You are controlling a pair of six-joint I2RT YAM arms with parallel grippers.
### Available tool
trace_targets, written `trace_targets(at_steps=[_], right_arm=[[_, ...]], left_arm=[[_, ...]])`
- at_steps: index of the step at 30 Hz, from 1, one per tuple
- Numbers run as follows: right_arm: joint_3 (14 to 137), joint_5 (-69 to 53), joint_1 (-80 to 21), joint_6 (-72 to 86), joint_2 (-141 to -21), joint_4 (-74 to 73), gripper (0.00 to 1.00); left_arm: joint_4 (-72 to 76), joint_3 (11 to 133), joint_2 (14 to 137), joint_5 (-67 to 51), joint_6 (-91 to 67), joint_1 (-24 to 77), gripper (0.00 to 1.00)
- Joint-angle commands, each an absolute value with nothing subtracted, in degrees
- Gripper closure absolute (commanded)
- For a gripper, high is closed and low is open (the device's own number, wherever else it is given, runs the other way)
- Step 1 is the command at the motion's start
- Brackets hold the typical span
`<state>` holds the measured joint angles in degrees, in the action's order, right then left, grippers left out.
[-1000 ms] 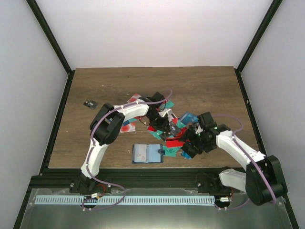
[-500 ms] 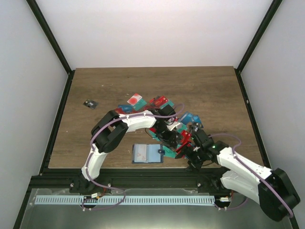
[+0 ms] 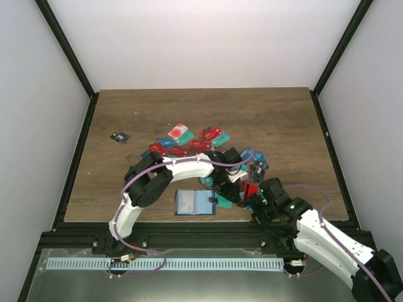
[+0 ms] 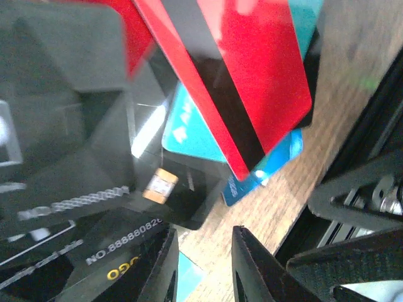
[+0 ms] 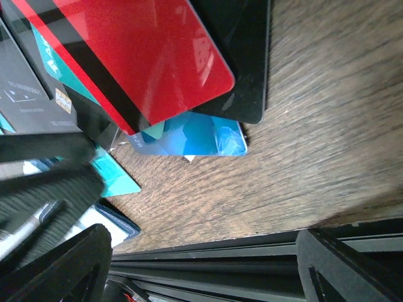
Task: Put the credit cards into the card holder
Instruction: Pick up the credit card from the center of the board.
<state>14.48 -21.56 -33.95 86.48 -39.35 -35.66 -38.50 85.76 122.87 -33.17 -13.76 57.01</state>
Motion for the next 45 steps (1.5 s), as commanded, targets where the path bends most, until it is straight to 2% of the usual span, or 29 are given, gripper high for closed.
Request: trace_targets(at_steps=[1,10,14,19,26,35,40,45], right_arm=[[13.9,-16.4,-34.2,89.6,-36.7,-35.3,0.18],[11.3,-18.7,-34.2,90.4,-37.9,-33.0,0.16],[10.7,-19.5,-34.2,90.7,-39.1,-31.2,0.15],[10.3,-19.2,-34.1,91.4,-39.2,-29.1,0.14],[8.7,-19.3,-34.1,92.4,-38.7,-25.3,0.13],[6.8,-20.8,-34.0,92.5,-40.0,-18.2,0.14],[7.0,-22.0,-34.1,91.2,-43.4,-14.2,0.17],[7.6,-22.4,-34.1,90.4,-45.9,-12.2,0.26]], left_arm=[[-40.2,91.8,121.3,-26.9,-16.2,54.0,0.72],[-42.3,101.6,129.0,-23.4,-14.0,48.8,0.52],[-43.0,103.8,132.7,-22.7,-12.3,48.6,0.49],[-42.0,100.1,133.1,-24.9,-10.7,48.9,0.49],[-39.7,88.4,128.2,-26.2,-7.7,52.2,0.51],[-32.7,78.1,123.4,-29.6,-12.3,55.8,0.55],[-30.3,76.9,123.3,-33.0,-14.7,58.0,0.56],[-29.7,75.7,122.7,-36.9,-15.6,58.8,0.58]])
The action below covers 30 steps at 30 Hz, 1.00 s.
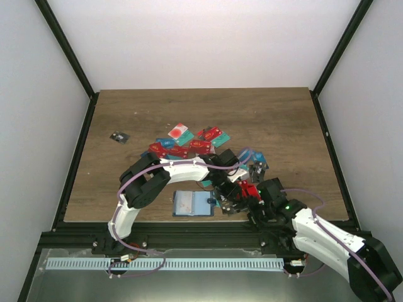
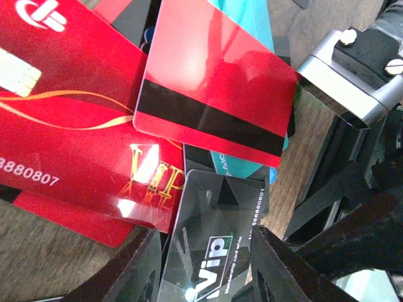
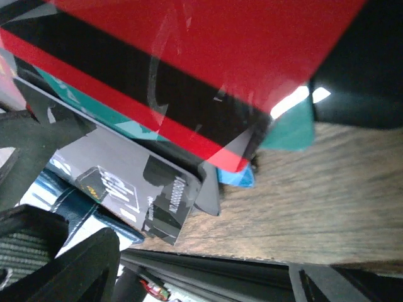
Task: Put the credit cards into the card holder
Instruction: Pick up the credit card from the center of the board.
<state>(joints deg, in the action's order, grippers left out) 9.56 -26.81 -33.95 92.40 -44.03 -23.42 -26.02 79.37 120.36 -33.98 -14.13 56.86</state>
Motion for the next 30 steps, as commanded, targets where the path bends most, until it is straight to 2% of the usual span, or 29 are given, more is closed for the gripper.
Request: trace_targets(at_steps=[1,10,23,30], right_arm=[[7.6,-22.5,-34.1,90.4,-46.0,-11.9,0.29],[7.4,-21.7,-34.1,90.8,-45.2,-12.4,0.51],[7.4,-21.6,-34.1,92.0,-40.4,-16.6,0.91],[10.0,-20.4,-34.1,92.1,-37.1,-22.3,0.98]], left_arm=[[-29.6,75.4,122.5,-37.9,-15.7,58.7,0.58],[-30.7,73.8,121.4,-48.3,-17.3,58.8,0.66],[-31.4,75.7,122.7,-46.4,-19.3,57.4,0.68],[-32.8,79.2,121.9,-45.3,-19.4,53.0,0.69]])
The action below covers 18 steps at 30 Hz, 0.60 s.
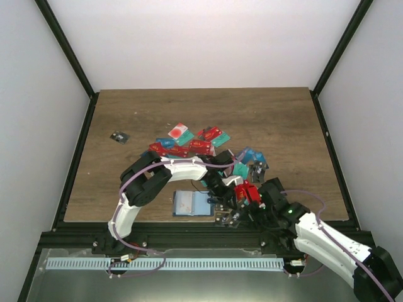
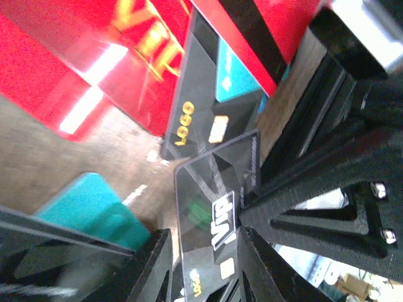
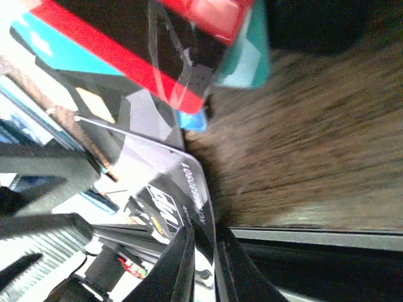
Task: Put the credit cards into the card holder
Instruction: Pick up the credit card from the center of the board.
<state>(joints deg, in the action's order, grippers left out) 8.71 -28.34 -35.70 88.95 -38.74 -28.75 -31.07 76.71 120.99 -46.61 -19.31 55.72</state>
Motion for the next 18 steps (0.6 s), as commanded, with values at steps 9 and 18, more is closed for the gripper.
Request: trace_targets(at_steps=[9,18], right_arm=[[16.6,-15.6,-34.0,89.3,-36.3,-27.8,0.99],[25.0,-13.9,-34.0,77.6,-38.5,-27.0,0.99]], left_arm=[[-35.3,83.6,119.4,-45.9,-18.9,48.3,0.69],[-37.1,85.0,112.2,-46.0,-19.0,41.8,0.67]])
